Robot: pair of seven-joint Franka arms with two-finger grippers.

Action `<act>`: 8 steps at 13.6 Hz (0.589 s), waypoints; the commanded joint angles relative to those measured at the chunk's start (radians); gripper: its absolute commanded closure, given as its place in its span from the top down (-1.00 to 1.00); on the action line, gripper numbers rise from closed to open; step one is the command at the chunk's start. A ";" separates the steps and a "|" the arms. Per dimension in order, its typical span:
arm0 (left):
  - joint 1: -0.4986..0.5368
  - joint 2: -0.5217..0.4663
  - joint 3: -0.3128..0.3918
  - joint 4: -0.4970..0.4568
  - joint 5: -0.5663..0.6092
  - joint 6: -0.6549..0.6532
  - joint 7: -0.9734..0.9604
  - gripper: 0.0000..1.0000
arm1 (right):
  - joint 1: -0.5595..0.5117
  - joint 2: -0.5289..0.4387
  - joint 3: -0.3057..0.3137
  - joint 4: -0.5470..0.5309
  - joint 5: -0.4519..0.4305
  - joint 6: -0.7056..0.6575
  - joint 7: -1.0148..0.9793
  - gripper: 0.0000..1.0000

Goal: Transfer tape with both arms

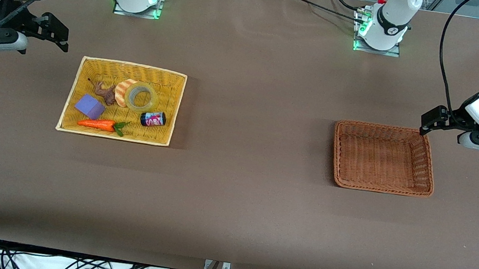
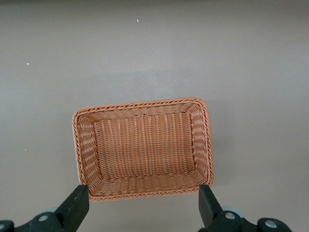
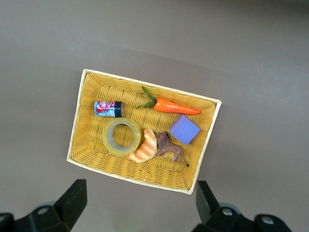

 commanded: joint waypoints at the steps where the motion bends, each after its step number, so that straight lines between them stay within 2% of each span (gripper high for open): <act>1: 0.004 0.008 -0.003 0.022 -0.018 -0.014 0.008 1.00 | -0.002 0.002 0.001 0.024 -0.010 -0.021 -0.012 1.00; 8: 0.004 0.008 -0.003 0.022 -0.018 -0.014 0.008 1.00 | 0.000 0.002 0.006 0.018 -0.007 -0.030 -0.001 1.00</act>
